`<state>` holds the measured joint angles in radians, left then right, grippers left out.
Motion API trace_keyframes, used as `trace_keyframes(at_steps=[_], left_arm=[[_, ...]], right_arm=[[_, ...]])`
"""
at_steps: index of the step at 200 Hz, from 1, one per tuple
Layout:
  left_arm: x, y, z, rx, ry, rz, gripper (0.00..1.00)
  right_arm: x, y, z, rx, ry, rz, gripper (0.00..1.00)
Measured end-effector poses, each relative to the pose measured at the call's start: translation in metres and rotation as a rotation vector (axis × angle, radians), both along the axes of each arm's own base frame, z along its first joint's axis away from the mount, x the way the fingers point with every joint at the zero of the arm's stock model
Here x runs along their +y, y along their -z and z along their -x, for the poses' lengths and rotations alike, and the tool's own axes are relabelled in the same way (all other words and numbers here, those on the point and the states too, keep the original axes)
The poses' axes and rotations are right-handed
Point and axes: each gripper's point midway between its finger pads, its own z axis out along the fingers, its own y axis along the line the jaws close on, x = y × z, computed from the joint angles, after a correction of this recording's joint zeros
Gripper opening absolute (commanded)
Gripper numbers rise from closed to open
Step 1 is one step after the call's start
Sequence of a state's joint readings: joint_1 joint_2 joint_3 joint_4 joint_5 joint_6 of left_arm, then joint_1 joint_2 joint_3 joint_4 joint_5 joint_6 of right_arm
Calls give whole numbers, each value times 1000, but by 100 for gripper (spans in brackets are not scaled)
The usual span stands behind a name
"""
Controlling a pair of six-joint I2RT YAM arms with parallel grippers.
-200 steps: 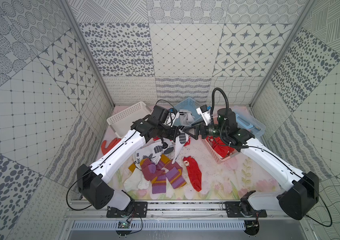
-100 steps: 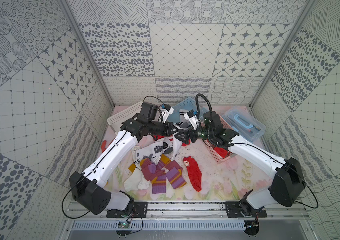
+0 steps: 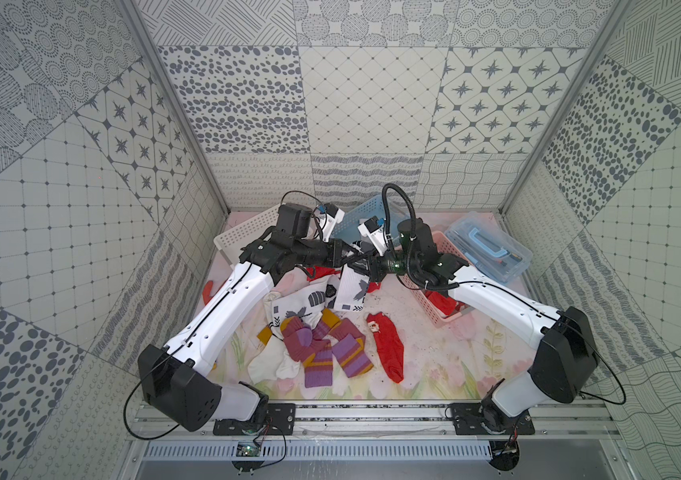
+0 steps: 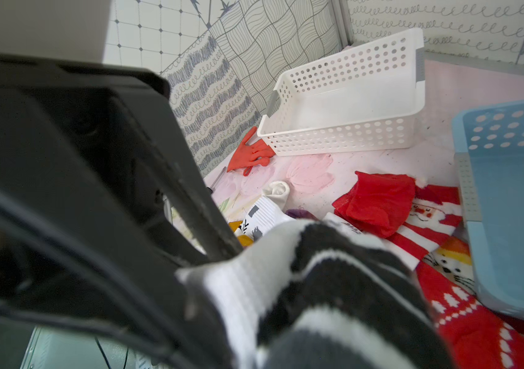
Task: Sort the socks into the basket by color
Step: Place the sock in the bin.
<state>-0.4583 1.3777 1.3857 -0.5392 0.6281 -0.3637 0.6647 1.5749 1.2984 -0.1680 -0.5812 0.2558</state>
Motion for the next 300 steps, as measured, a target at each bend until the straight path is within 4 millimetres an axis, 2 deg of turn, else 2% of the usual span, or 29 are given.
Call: trace_keyframes(at_steps=[15,43,105,159,198,224,260,300], left_arm=[[5,0,-1,5,-22,0,53],[19,1,-5,10,-91,-21,58],[57,19,-9,39,-250,-101,58],[72,52,1,118,-309,-177,57],[80,73,4,166,-336,-235,58],[83,85,2,193,-349,-269,58],[87,107,-2,249,-365,-332,59],[91,124,-8,293,-384,-393,59]], right_arm=[[-2,-2,-13,6,29,1,0],[-10,-8,-49,19,118,3,0],[-16,-16,-133,2,281,12,0],[-13,-1,-199,-33,380,30,0],[-18,28,-238,-24,431,68,0],[-24,56,-254,10,451,102,0],[-32,100,-264,84,468,169,5],[-45,136,-267,142,500,245,21]])
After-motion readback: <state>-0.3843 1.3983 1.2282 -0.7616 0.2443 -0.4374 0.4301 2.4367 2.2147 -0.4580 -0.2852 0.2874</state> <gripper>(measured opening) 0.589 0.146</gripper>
